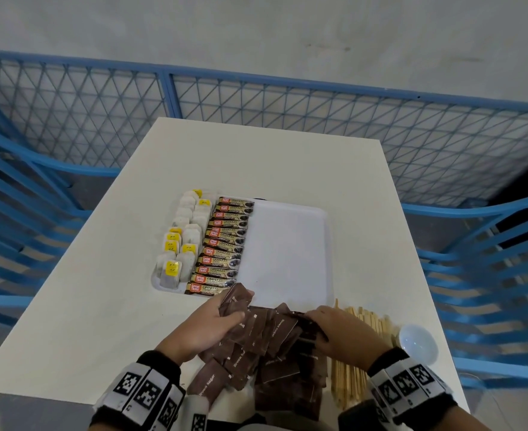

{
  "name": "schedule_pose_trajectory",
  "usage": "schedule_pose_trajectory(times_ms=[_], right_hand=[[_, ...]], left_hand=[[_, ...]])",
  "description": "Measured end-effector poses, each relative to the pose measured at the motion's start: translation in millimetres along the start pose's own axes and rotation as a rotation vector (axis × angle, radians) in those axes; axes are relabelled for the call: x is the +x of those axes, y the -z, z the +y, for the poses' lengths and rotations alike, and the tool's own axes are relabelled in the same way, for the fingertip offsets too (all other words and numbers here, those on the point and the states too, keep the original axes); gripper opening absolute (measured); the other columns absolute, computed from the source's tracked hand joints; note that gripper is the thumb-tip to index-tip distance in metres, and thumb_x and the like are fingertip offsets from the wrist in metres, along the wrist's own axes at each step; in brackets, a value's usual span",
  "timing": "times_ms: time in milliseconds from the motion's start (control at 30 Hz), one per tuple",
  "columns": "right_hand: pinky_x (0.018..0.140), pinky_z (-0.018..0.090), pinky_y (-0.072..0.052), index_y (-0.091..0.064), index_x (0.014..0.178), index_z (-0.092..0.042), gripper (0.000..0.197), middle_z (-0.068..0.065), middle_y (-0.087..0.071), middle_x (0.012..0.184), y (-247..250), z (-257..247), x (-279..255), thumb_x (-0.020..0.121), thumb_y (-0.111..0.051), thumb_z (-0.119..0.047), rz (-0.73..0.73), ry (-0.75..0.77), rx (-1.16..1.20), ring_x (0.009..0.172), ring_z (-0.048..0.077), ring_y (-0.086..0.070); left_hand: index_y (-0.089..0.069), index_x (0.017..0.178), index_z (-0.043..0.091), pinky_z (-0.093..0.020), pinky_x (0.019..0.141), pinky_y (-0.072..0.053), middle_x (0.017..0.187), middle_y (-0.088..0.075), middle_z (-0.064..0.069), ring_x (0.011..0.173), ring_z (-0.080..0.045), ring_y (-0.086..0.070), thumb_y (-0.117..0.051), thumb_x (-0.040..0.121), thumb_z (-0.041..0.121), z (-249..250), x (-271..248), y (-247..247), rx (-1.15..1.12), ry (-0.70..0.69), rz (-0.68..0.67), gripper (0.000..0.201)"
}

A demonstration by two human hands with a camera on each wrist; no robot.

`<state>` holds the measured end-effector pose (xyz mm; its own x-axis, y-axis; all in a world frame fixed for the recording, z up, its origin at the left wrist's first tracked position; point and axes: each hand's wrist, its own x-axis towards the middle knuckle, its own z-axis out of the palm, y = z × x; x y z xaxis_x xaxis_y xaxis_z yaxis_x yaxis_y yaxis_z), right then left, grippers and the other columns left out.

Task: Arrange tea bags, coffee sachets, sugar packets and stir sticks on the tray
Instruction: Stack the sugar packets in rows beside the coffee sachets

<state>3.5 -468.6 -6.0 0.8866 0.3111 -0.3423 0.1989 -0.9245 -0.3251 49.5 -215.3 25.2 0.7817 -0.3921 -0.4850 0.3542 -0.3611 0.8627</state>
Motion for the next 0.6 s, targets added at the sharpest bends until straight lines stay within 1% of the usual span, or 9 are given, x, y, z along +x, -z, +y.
schedule_pose_trajectory(times_ms=[100, 133, 200, 300, 367, 433, 467, 533, 600], right_hand=[[0.082, 0.024, -0.049, -0.05, 0.121, -0.02, 0.032, -0.003, -0.06, 0.107, 1.9, 5.7, 0.4, 0.089, -0.046, -0.022, 0.021, -0.045, 0.098, 0.092, 0.012, -0.057], [0.082, 0.025, -0.05, -0.05, 0.121, -0.02, 0.033, -0.003, -0.061, 0.105, 1.8, 7.4, 0.4, 0.088, -0.047, -0.02, 0.024, -0.061, 0.136, 0.09, 0.011, -0.057], [0.079, 0.024, -0.051, -0.052, 0.119, -0.021, 0.032, -0.007, -0.061, 0.1, 2.8, 10.3, 0.1, 0.087, -0.05, -0.019, 0.03, -0.092, 0.223, 0.085, 0.008, -0.057], [0.073, 0.017, -0.049, -0.055, 0.115, -0.022, 0.029, -0.011, -0.06, 0.09, 8.0, 12.9, -4.0, 0.086, -0.055, -0.017, 0.058, -0.149, 0.363, 0.079, 0.003, -0.057], [0.073, 0.017, -0.051, -0.056, 0.112, -0.023, 0.028, -0.006, -0.065, 0.091, 13.9, 11.8, -8.1, 0.086, -0.056, -0.013, 0.113, -0.169, 0.453, 0.081, 0.007, -0.062], [0.07, 0.017, -0.053, -0.056, 0.108, -0.026, 0.027, -0.003, -0.067, 0.091, 21.9, 6.8, -12.0, 0.086, -0.056, -0.009, 0.172, -0.181, 0.587, 0.078, 0.009, -0.066], [0.07, 0.019, -0.055, -0.056, 0.107, -0.027, 0.028, -0.004, -0.068, 0.091, 26.8, 2.6, -12.8, 0.087, -0.056, -0.008, 0.188, -0.181, 0.668, 0.077, 0.009, -0.068], [0.07, 0.022, -0.056, -0.055, 0.108, -0.029, 0.03, -0.005, -0.069, 0.094, 37.5, -7.3, -10.9, 0.088, -0.055, -0.007, 0.202, -0.173, 0.798, 0.079, 0.009, -0.068], [0.067, 0.025, -0.054, -0.052, 0.11, -0.027, 0.031, 0.002, -0.07, 0.096, 47.8, -20.1, -5.7, 0.09, -0.051, -0.004, 0.19, -0.146, 0.955, 0.078, 0.014, -0.068]], left_hand=[[-0.061, 0.113, 0.03, -0.031, 0.093, -0.049, 0.107, -0.069, 0.003, 0.101, -0.013, -0.065, -0.059, 0.085, 0.01, 0.2, 2.4, -2.1, 0.004, -0.008, -0.005, 0.034], [-0.061, 0.112, 0.03, -0.03, 0.092, -0.049, 0.106, -0.069, 0.004, 0.1, -0.011, -0.064, -0.059, 0.084, 0.012, 0.1, 3.1, -2.9, 0.009, -0.012, -0.006, 0.034], [-0.06, 0.111, 0.032, -0.028, 0.092, -0.048, 0.105, -0.069, 0.005, 0.099, -0.009, -0.063, -0.058, 0.074, 0.022, 0.6, 3.3, -4.6, 0.007, -0.02, -0.006, 0.038], [-0.06, 0.11, 0.033, -0.029, 0.096, -0.047, 0.111, -0.068, 0.006, 0.107, -0.009, -0.062, -0.055, 0.071, 0.026, -1.5, 4.3, -5.3, -0.005, -0.023, 0.004, 0.04], [-0.061, 0.11, 0.034, -0.034, 0.099, -0.047, 0.114, -0.068, 0.004, 0.11, -0.011, -0.061, -0.056, 0.071, 0.026, -1.6, 4.4, -5.0, -0.015, -0.021, 0.01, 0.039], [-0.061, 0.11, 0.034, -0.037, 0.099, -0.047, 0.115, -0.068, 0.0, 0.11, -0.014, -0.061, -0.057, 0.072, 0.026, 1.0, 4.6, -5.2, -0.021, -0.011, 0.019, 0.039], [-0.06, 0.112, 0.033, -0.037, 0.099, -0.047, 0.114, -0.068, -0.002, 0.109, -0.016, -0.062, -0.058, 0.075, 0.024, 2.5, 4.7, -5.7, -0.026, -0.007, 0.022, 0.038], [-0.06, 0.116, 0.028, -0.037, 0.097, -0.048, 0.111, -0.069, -0.004, 0.104, -0.018, -0.064, -0.059, 0.085, 0.013, 4.1, 7.7, -6.9, -0.046, 0.006, 0.027, 0.034], [-0.06, 0.118, 0.023, -0.039, 0.095, -0.05, 0.106, -0.071, -0.003, 0.099, -0.02, -0.067, -0.055, 0.09, 0.007, 5.9, 12.1, -8.6, -0.111, 0.026, 0.04, 0.033]])
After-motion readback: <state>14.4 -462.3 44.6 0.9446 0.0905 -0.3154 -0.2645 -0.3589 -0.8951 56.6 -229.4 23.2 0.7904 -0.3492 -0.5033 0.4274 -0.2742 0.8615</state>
